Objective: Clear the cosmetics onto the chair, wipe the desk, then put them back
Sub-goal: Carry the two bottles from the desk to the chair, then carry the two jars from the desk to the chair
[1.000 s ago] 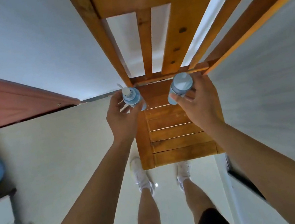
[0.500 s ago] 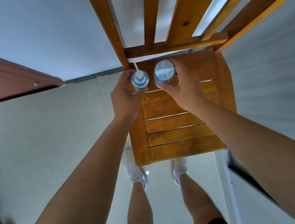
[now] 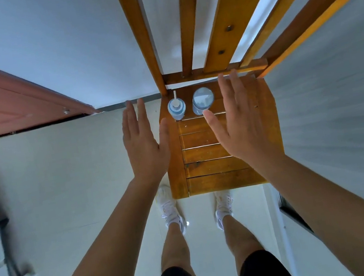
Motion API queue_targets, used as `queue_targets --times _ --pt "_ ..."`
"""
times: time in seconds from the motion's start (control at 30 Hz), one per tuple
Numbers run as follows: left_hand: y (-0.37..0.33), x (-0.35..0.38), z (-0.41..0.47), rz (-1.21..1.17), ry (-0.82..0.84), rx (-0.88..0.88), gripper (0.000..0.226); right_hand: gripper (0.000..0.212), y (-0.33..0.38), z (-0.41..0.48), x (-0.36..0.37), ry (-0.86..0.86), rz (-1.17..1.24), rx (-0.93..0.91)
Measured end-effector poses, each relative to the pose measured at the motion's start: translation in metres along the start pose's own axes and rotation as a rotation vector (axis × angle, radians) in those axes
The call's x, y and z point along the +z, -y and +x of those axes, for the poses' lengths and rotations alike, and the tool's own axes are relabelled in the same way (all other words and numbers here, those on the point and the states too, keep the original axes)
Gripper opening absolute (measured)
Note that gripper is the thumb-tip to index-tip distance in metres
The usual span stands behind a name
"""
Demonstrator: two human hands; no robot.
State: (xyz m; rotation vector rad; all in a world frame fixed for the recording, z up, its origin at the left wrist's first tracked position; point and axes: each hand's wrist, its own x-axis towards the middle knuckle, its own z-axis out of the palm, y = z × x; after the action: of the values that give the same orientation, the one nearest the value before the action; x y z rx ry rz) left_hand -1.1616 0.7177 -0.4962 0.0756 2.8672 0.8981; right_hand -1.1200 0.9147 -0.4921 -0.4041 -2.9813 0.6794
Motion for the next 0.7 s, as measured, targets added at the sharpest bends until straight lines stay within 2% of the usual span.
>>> queue_targets --times 0.1,0.17,0.27,0.37,0.53,0.7 --pt "-0.022 -0.059 -0.017 0.17 -0.054 0.129 0.068 0.069 0.034 0.004 -0.052 -0.071 -0.1 -0.092" --pt "-0.035 -0.103 -0.021 0.274 -0.118 0.187 0.067 0.068 0.063 0.017 -0.081 -0.083 -0.083 -0.157" --pt "-0.048 -0.176 -0.03 0.42 -0.251 0.196 0.067 0.069 0.114 0.036 -0.113 -0.134 -0.037 -0.325" --pt "-0.051 -0.253 -0.059 0.469 -0.383 0.085 0.063 0.068 0.176 0.045 -0.136 -0.158 0.014 -0.479" --pt "-0.042 -0.377 -0.137 0.514 -0.575 -0.206 0.066 0.066 0.304 0.029 -0.183 -0.143 0.198 -0.764" --pt "0.0 -0.489 -0.234 0.539 -0.778 -0.332 0.065 0.063 0.45 -0.023 -0.219 -0.248 0.376 -1.009"
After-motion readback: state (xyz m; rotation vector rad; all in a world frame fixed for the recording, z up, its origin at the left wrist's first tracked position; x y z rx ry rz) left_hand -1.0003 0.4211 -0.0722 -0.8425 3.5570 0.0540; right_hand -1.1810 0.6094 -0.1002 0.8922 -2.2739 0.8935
